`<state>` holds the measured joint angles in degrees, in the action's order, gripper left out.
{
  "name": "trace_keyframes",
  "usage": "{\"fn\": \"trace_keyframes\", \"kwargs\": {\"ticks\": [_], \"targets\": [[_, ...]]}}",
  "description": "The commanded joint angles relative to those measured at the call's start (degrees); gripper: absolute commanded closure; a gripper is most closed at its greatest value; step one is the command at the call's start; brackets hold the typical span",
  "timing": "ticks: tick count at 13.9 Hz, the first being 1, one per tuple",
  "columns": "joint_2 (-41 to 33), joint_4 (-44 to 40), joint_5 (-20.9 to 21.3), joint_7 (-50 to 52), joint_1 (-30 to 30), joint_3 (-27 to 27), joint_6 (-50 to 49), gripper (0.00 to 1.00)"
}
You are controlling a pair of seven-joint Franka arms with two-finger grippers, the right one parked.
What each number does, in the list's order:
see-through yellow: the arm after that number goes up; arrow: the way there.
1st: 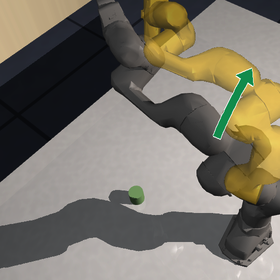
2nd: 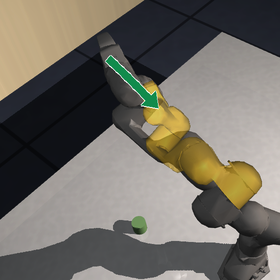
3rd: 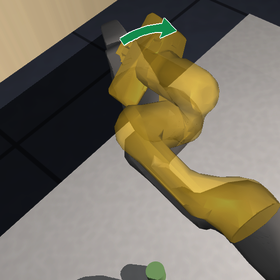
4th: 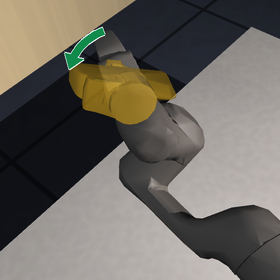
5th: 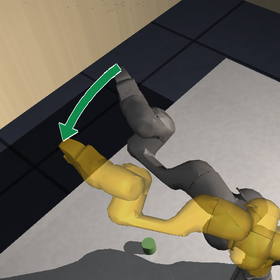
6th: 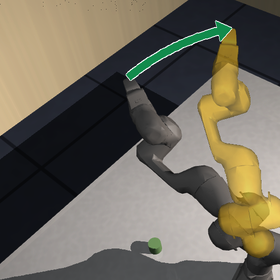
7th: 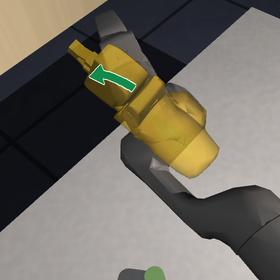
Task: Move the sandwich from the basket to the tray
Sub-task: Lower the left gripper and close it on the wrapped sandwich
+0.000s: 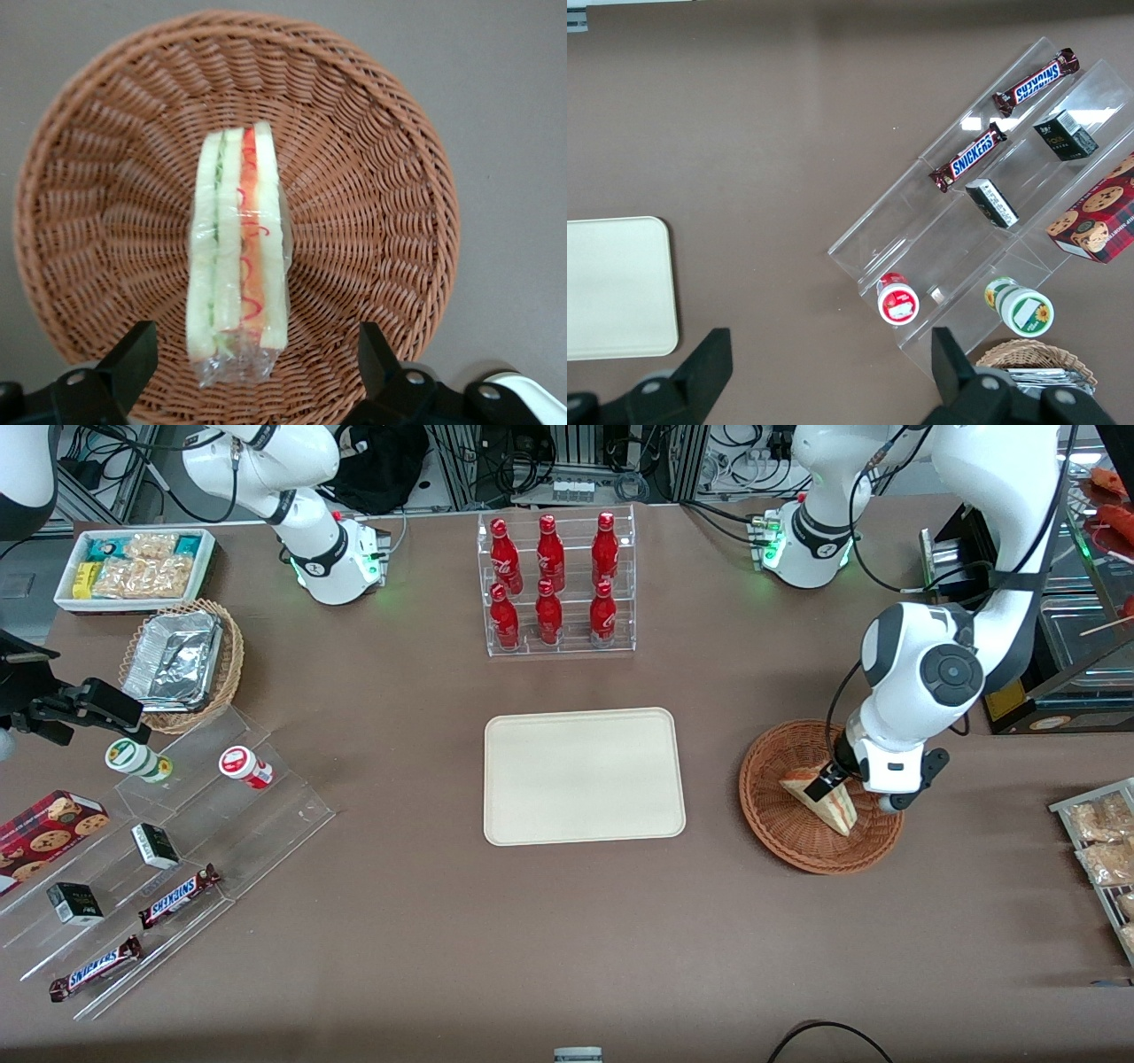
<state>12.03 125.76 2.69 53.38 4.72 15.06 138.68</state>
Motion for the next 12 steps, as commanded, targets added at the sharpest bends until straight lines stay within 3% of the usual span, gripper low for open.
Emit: {"fn": "trace_keyframes", "kwargs": {"ticks": [1,4,7,8,10,11,12], "targets": [[1.8,1.2,0.9,1.6,-0.5,0.1,4.0,0.0],[2.9,1.1,0.9,1.5,-0.4,-0.1,4.0,0.02],[3.2,0.7,0.9,1.2,-0.1,-0.5,4.0,0.15],[3.7,0.6,1.2,1.3,-0.1,-0.6,4.1,0.31],[4.2,0.1,2.3,1.1,0.1,-0.6,4.0,0.78],[4.2,-0.1,2.3,1.1,0.1,-0.6,3.9,0.87],[4.1,-0.7,2.4,1.0,0.2,-0.6,3.4,0.89]]}}
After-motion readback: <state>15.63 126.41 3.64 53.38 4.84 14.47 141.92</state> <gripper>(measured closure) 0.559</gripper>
